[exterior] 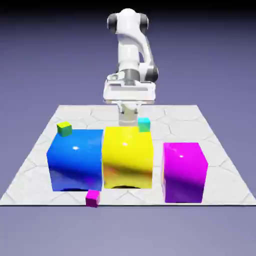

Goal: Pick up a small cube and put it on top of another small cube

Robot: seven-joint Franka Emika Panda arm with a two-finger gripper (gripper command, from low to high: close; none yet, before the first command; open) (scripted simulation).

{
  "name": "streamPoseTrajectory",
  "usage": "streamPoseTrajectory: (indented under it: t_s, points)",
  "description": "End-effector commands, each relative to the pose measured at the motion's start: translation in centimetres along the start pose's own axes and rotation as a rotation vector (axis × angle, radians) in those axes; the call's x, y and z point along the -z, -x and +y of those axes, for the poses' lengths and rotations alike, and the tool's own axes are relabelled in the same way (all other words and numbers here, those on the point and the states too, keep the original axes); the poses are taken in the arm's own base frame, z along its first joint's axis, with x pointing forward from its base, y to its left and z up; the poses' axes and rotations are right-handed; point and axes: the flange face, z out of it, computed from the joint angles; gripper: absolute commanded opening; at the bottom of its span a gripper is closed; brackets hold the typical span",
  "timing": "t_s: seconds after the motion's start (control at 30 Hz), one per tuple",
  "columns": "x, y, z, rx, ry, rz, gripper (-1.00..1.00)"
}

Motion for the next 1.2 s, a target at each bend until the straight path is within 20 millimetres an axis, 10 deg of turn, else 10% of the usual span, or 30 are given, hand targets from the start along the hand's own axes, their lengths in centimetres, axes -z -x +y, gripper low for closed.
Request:
streamPoseTrajectory:
  t_s: [0.0, 0.67, 1.1, 1.17]
  points:
    - [-1.0, -0.6, 0.1, -0.013, 0.024, -0.027, 0.0]
    - [-22.0, -7.3, 8.0, -0.202, 0.508, -0.512, 0.0]
    - [-31.9, -7.2, 15.0, -0.241, 0.776, -0.728, 0.0]
    - [-34.6, -4.3, 17.4, -0.241, 0.775, -0.728, 0.0]
